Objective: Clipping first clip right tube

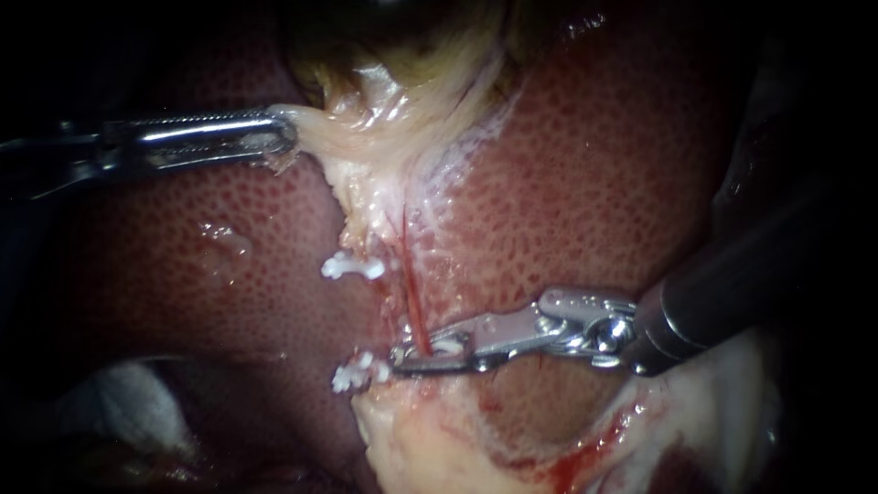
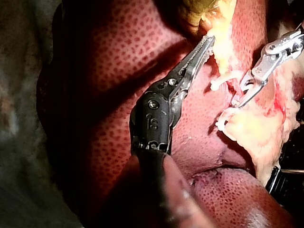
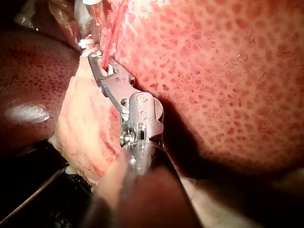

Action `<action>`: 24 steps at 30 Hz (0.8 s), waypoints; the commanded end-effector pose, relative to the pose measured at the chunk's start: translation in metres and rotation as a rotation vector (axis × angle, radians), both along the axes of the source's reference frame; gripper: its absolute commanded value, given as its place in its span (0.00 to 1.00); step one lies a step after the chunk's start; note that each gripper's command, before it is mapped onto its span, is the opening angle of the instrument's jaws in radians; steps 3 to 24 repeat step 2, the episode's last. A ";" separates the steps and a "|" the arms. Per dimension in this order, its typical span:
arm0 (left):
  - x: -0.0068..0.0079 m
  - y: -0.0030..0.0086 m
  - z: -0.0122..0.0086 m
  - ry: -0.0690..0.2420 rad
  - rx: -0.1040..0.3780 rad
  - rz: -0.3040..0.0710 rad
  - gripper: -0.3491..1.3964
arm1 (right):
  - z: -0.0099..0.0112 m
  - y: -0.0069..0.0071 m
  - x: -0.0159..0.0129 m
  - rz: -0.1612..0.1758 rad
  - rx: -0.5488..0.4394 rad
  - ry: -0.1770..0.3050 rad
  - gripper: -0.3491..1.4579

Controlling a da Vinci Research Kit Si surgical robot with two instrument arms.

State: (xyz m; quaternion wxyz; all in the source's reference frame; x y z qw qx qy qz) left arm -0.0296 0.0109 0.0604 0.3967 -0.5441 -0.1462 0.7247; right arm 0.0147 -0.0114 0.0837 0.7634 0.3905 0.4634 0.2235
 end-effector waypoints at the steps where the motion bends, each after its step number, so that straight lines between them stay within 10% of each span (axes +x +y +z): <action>1: 0.0000 0.0000 0.0000 0.000 0.000 0.000 0.00 | 0.0000 0.0000 0.0000 0.000 0.001 0.000 0.00; 24: 0.0000 0.0000 0.0000 0.000 0.000 0.000 0.00 | 0.0000 0.0000 0.0000 0.000 0.001 0.000 0.00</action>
